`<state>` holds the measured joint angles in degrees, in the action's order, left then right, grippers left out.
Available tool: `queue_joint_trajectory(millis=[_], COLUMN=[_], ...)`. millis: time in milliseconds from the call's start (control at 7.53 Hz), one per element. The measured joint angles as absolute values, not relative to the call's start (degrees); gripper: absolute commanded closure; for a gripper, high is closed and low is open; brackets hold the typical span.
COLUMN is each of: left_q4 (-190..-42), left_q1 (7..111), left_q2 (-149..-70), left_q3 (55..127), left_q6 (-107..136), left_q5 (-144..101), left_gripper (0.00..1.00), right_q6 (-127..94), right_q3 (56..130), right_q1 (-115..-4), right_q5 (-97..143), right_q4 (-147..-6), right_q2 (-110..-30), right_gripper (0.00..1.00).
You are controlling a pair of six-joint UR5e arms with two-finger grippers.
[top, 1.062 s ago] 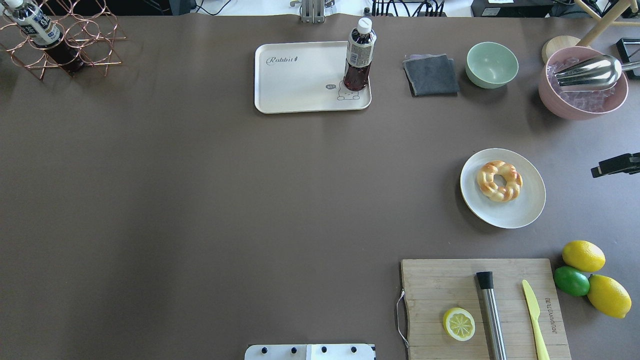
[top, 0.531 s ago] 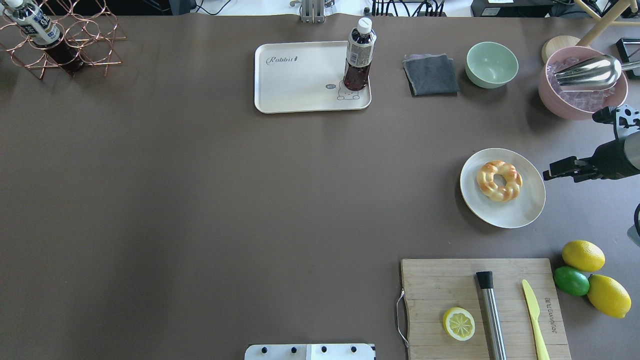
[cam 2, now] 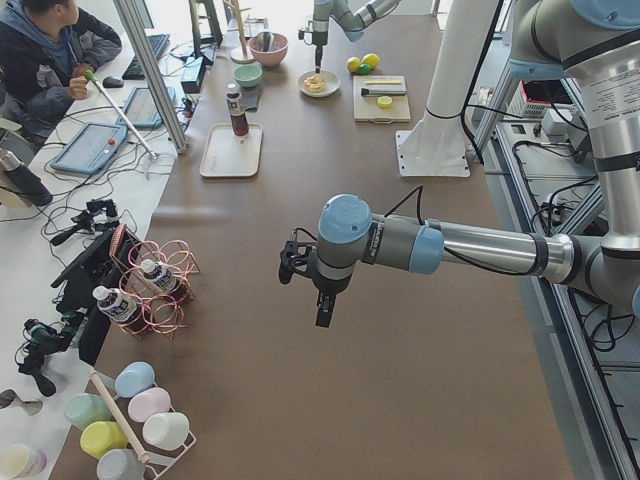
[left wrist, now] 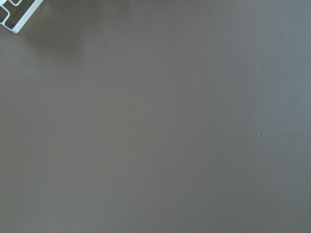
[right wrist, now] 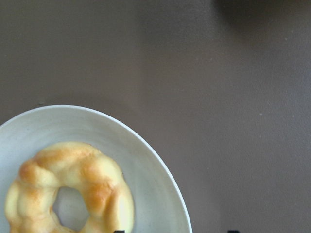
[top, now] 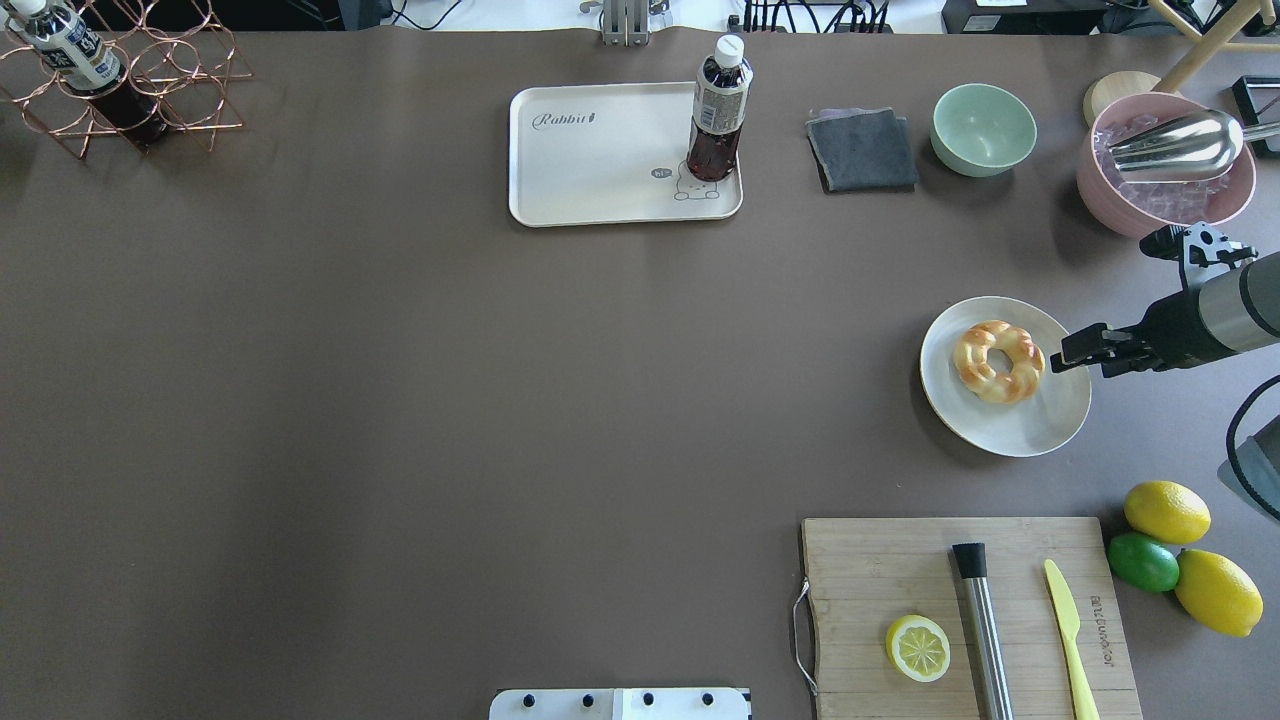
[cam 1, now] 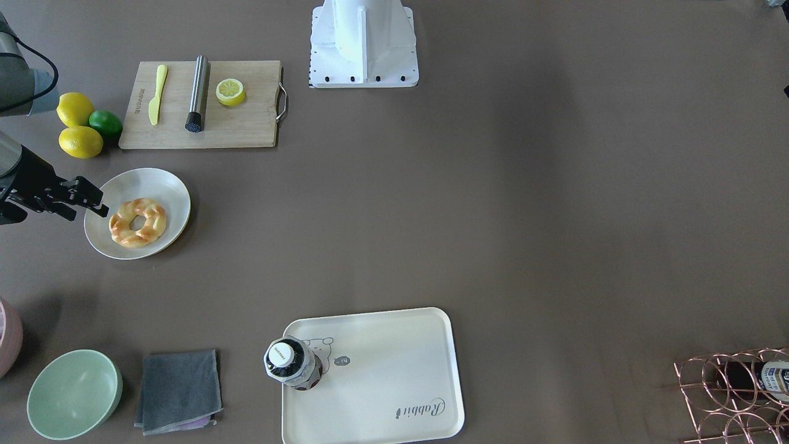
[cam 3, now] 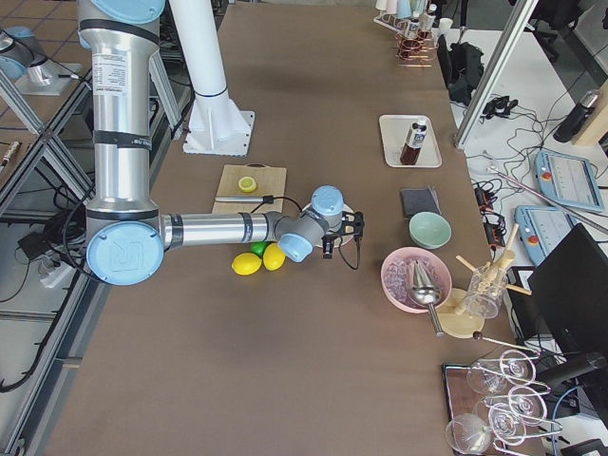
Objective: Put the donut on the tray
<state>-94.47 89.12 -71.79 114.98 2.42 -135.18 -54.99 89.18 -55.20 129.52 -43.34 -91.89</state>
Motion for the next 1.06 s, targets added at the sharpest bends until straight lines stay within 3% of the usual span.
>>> queue_joint_trajectory(millis=[133,266,531,1062], left_q4=[-94.48,-94.48,-94.53,-95.71], left_q1=[89.12,89.12,89.15,89.47], left_q2=[-71.76,-71.73,-71.72,-71.49], left_q3=[114.98,115.05,115.18,114.96], left_q6=[2.45,2.45,2.42,2.28], left_q5=[-135.18,-135.18,-135.18,-135.18], left_gripper=[0.02,0.02,0.02,0.02], right_q6=[-55.01,-55.00,-55.60,-58.02], right_q3=[88.82,88.24,85.70,86.10], right_q1=[-55.02,-54.97,-54.89,-56.04], right_q5=[129.48,129.46,129.41,130.88], right_q4=[-43.15,-41.64,-37.27,-36.11], right_q2=[-92.05,-92.64,-92.81,-91.31], right_gripper=[0.46,0.75,1.00,1.00])
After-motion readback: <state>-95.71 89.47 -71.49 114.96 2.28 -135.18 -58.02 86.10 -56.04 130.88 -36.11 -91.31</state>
